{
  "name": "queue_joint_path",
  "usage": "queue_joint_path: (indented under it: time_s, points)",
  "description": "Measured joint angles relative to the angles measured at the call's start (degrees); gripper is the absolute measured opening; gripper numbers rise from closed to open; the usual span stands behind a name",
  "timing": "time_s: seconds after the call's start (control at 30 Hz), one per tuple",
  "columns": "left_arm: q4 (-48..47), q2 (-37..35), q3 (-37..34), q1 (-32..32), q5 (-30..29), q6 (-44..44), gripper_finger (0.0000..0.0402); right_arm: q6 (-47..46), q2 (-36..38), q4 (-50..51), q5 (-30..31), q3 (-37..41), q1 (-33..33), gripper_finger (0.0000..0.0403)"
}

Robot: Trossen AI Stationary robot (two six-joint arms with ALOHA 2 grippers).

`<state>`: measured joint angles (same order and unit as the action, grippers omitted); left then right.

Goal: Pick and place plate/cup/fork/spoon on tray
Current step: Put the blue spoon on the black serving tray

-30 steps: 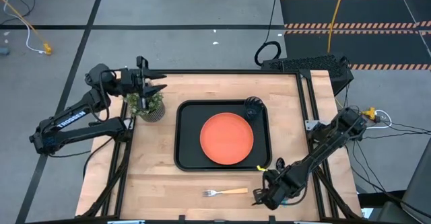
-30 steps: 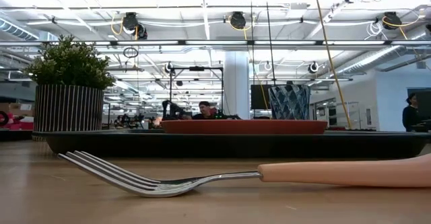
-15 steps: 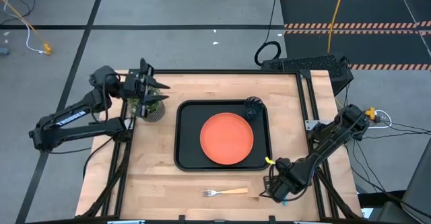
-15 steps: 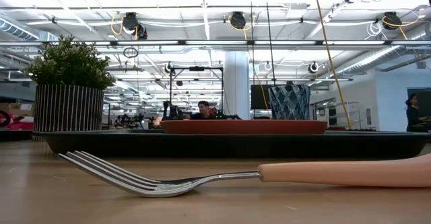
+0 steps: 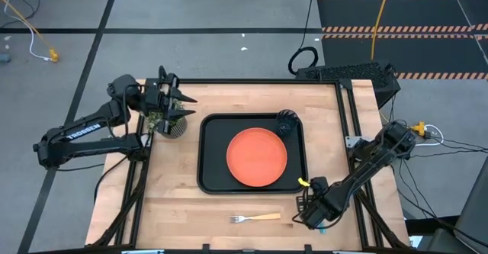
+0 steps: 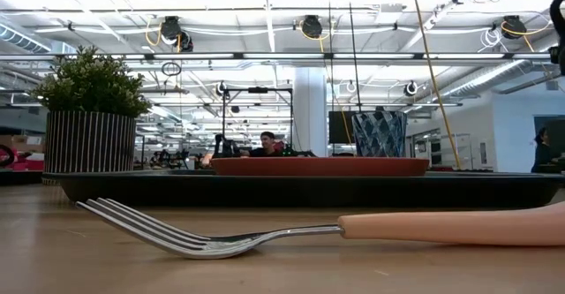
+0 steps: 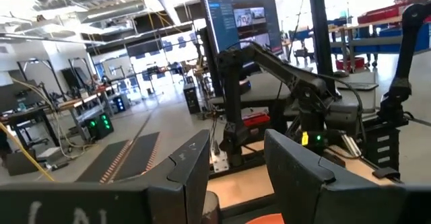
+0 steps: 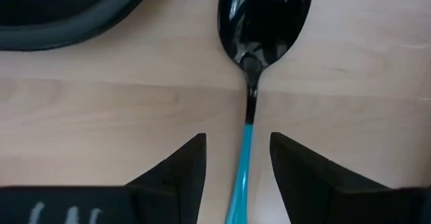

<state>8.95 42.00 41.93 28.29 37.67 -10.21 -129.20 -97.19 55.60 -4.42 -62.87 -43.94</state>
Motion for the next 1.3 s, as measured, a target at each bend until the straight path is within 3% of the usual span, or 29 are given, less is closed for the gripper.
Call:
queue_joint_path:
  time_s: [0.3, 0.57, 0.63, 0.83, 0.93, 1.1, 1.3]
  points:
    - [0.02, 0.0, 0.0, -0.04, -0.02, 1.51, 0.0145, 2.46, -3.62, -1.83, -0.1, 0.0, -0.03, 0.0126]
    - [-0.57, 0.0, 0.0, -0.04, -0.02, 2.03, 0.0145, 4.53, -4.89, -4.51, -1.24, -0.17, -0.11, 0.0037]
    - [-0.79, 0.0, 0.0, -0.04, -0.02, 2.08, 0.0145, 4.37, -4.54, -4.65, -2.28, -0.14, -0.19, 0.0011]
    - [-1.12, 0.0, 0.0, -0.05, -0.04, 1.49, 0.0145, 4.1, -4.32, -3.84, -8.93, -2.98, -0.57, 0.0004]
    - [-1.52, 0.0, 0.0, -0.04, -0.09, 0.28, 0.0145, 3.96, -4.32, -1.73, -4.4, -6.74, -0.49, 0.0003]
    - [-1.63, 0.0, 0.0, -0.04, -0.1, -0.19, 0.0145, 6.42, -4.2, 1.73, 9.18, -14.27, 1.49, 0.0001]
    - [-1.99, -0.11, 0.0, -0.04, -0.09, 0.85, 0.0145, 23.5, -4.21, -9.02, 22.65, -17.29, 9.23, 0.0001]
